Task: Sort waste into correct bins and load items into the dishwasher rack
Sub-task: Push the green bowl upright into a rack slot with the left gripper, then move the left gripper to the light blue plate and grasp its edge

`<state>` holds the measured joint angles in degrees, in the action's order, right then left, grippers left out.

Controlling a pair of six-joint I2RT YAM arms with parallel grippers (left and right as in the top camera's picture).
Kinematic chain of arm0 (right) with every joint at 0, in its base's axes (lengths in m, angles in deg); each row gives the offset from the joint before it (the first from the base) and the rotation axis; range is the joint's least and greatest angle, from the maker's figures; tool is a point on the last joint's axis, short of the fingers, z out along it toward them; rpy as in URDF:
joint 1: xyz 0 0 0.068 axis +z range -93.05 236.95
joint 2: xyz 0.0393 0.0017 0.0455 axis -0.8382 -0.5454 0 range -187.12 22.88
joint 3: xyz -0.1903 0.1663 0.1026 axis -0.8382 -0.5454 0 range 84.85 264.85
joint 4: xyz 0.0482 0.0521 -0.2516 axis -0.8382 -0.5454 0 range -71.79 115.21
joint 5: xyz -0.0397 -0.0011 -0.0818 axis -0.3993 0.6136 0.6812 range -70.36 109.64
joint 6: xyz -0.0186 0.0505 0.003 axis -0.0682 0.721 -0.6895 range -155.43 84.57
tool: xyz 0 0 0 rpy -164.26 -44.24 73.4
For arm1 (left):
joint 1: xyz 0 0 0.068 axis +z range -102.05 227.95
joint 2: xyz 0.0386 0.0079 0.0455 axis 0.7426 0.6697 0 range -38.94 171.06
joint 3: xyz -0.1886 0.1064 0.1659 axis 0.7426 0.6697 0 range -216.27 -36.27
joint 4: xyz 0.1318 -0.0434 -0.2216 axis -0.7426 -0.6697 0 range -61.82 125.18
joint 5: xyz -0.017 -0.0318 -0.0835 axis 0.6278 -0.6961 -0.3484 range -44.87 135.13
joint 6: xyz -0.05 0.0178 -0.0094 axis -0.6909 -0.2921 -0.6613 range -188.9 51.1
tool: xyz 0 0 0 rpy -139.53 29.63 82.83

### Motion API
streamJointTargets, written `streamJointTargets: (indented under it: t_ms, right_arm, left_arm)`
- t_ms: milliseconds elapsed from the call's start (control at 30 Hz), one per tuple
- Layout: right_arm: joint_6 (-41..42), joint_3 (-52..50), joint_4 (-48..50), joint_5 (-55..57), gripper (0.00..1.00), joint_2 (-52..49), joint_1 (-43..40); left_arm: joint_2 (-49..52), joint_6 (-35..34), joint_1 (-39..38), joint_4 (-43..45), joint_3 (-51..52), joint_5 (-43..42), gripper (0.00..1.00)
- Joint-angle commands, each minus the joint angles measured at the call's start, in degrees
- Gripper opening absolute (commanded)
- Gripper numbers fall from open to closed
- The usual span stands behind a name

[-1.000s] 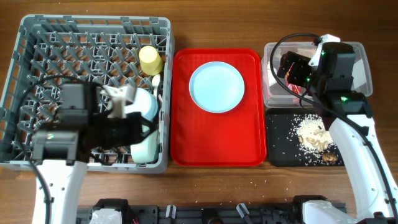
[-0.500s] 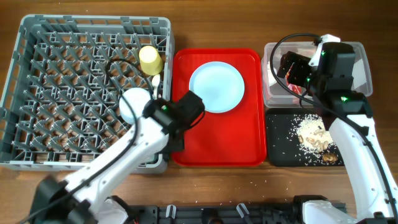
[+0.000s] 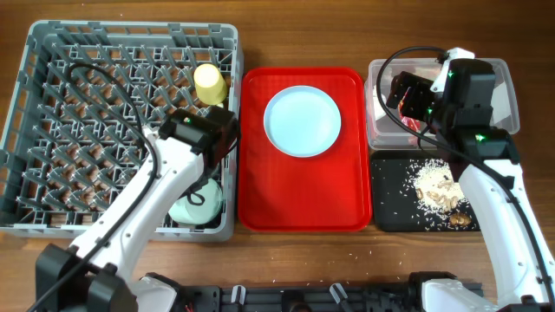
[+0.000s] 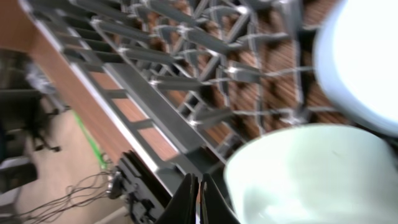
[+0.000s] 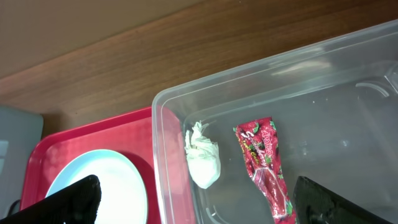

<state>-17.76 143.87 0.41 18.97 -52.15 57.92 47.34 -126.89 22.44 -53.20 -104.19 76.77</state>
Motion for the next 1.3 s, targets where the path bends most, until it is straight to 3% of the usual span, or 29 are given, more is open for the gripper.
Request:
streamJointTargets:
  t_ms: [0, 67, 200, 400, 500, 633, 733, 833, 967, 1100, 1267]
  right_arm:
    - [-0.76, 0.22, 0.11, -0.68, 1.00, -0.52, 0.33]
    - [-0.74, 0.22, 0.11, -0.70, 1.00, -0.52, 0.33]
    - [-0.76, 0.22, 0.11, -0.68, 1.00, -0.52, 0.33]
    - [-0.74, 0.22, 0.11, -0.68, 0.99, -0.52, 0.33]
    - [-0.76, 0.22, 0.11, -0.68, 1.00, -0.52, 0.33]
    - [-0.74, 0.22, 0.11, -0.68, 1.00, -0.52, 0.33]
    - [-0.76, 0.22, 0.11, -0.68, 1.00, -0.52, 0.33]
    - [-0.74, 0.22, 0.11, -0.70, 1.00, -0.52, 0.33]
    - [-0.76, 0.22, 0.11, -0.68, 1.00, -0.52, 0.33]
    - [-0.76, 0.22, 0.11, -0.68, 1.00, -0.52, 0.33]
    - [-0.76, 0.22, 0.11, -0.68, 1.00, -0.52, 0.33]
  left_arm:
    - [-4.17, 17.14, 0.24, 6.84, -1.46, -20.33, 0.04]
    - [-5.01, 24.30, 0.24, 10.64, -1.46, -29.11, 0.04]
    - [-4.74, 25.64, 0.24, 12.35, -0.59, -30.49, 0.04]
    - [-4.74, 21.05, 0.31, 13.49, 5.42, -22.01, 0.04]
    - [-4.74, 13.20, 1.60, 13.55, 5.40, -10.84, 0.04]
    - [-4.74, 10.99, 7.43, 14.14, 5.40, -4.74, 0.04]
    - [-4.76, 11.26, 14.80, 14.40, 3.96, -4.61, 0.04]
    - [-5.86, 15.06, 16.31, 13.35, -0.13, -7.89, 0.04]
    - [-10.78, 21.70, 16.00, 14.32, -3.76, -24.87, 0.04]
    - [-10.29, 23.08, 16.00, 14.78, 0.48, -25.46, 0.04]
    - [-9.99, 23.10, 16.00, 22.12, 10.78, -29.70, 0.04]
